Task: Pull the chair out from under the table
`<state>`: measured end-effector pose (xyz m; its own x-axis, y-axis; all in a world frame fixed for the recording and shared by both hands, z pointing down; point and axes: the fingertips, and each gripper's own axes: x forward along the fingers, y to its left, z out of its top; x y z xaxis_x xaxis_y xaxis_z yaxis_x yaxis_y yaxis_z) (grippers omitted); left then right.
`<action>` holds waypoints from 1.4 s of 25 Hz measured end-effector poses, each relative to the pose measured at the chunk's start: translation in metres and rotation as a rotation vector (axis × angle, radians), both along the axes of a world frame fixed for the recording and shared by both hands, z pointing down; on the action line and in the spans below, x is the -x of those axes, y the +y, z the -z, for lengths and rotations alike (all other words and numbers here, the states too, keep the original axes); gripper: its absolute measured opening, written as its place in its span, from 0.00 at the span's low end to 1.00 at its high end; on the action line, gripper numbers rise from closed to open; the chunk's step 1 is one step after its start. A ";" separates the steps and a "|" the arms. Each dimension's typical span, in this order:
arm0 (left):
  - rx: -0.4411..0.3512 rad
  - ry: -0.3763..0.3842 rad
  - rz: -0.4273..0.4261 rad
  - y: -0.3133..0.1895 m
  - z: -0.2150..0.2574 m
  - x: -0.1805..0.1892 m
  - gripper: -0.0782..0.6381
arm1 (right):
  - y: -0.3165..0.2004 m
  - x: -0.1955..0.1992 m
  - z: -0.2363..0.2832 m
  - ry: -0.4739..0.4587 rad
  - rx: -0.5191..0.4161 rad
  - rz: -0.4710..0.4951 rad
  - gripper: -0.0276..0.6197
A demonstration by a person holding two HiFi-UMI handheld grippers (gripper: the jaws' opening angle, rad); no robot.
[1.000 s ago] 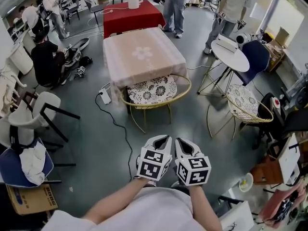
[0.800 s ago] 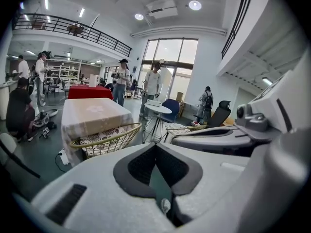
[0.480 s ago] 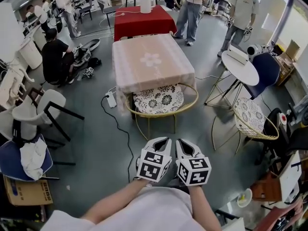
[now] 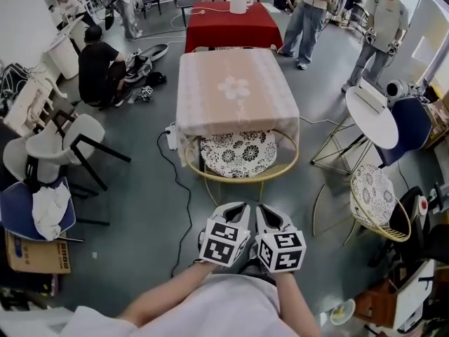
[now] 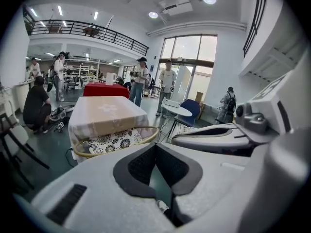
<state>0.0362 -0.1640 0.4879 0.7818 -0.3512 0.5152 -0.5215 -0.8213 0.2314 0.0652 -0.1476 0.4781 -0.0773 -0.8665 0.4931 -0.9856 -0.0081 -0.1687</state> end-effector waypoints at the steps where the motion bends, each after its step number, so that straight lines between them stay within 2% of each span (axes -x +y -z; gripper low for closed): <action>1: 0.002 -0.006 0.014 -0.004 -0.001 -0.005 0.12 | -0.004 -0.007 -0.001 0.000 0.004 0.014 0.05; 13: -0.006 -0.073 0.186 -0.043 -0.013 -0.042 0.12 | -0.046 -0.061 -0.017 0.007 0.030 0.216 0.05; 21: -0.015 -0.061 0.242 -0.055 -0.020 -0.062 0.12 | -0.060 -0.081 -0.027 0.054 0.034 0.347 0.05; 27: 0.016 -0.079 0.218 -0.053 -0.031 -0.076 0.12 | -0.059 -0.092 -0.037 0.105 0.062 0.463 0.05; 31: 0.014 -0.122 0.202 -0.058 -0.041 -0.077 0.12 | -0.057 -0.099 -0.047 0.176 0.073 0.550 0.05; 35: -0.014 -0.179 0.138 -0.063 -0.049 -0.077 0.12 | -0.060 -0.103 -0.057 0.250 0.088 0.611 0.05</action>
<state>0.1137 -0.2269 0.5366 0.6220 -0.4565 0.6361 -0.6611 -0.7416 0.1143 0.1684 -0.2075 0.5349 -0.4159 -0.6589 0.6268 -0.8267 0.5611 0.0413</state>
